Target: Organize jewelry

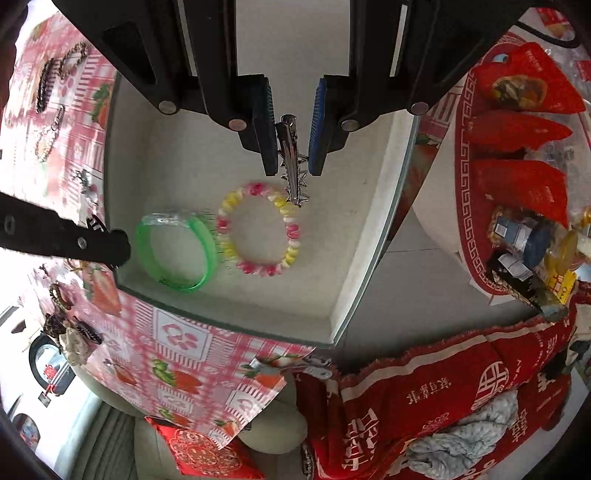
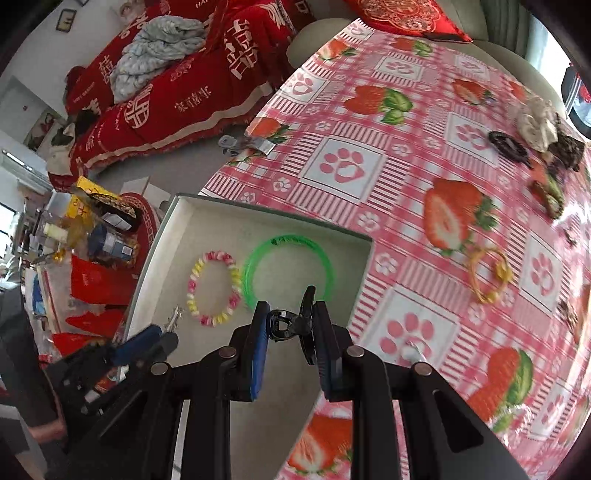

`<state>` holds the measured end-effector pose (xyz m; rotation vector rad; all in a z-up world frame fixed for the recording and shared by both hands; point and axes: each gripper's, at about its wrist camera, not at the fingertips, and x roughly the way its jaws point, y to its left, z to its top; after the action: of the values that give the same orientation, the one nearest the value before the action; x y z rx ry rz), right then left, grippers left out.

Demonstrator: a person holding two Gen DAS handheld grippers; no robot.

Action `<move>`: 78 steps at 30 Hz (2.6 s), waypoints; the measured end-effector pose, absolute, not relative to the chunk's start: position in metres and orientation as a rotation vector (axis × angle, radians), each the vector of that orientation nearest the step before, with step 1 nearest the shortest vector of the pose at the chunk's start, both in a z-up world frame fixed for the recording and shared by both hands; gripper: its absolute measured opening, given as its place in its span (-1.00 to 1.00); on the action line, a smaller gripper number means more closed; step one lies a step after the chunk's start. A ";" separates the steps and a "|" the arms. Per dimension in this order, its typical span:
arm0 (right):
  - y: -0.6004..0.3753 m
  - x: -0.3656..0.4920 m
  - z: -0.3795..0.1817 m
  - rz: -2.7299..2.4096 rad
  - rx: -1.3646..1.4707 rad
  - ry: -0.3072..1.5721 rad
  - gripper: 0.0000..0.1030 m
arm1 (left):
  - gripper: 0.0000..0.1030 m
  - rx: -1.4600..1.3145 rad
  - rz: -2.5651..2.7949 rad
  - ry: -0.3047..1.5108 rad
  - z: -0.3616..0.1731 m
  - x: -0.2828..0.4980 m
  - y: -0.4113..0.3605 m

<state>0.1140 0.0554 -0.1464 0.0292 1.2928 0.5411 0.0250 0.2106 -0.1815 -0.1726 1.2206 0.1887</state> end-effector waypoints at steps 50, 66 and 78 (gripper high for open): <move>0.032 0.124 -0.137 0.559 0.181 1.282 0.30 | 0.89 -0.031 0.250 1.197 -0.164 0.032 0.194; -0.083 0.085 -0.148 0.355 0.279 1.332 0.55 | 1.00 0.064 0.091 1.215 -0.146 0.037 0.132; -0.166 0.064 -0.165 0.171 0.275 1.368 0.55 | 1.00 0.090 -0.038 1.210 -0.136 0.047 0.062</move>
<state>0.0637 -0.1655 -0.1654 0.2752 1.3685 0.1707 0.0472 0.0621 -0.1362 0.0899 1.2101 -0.0379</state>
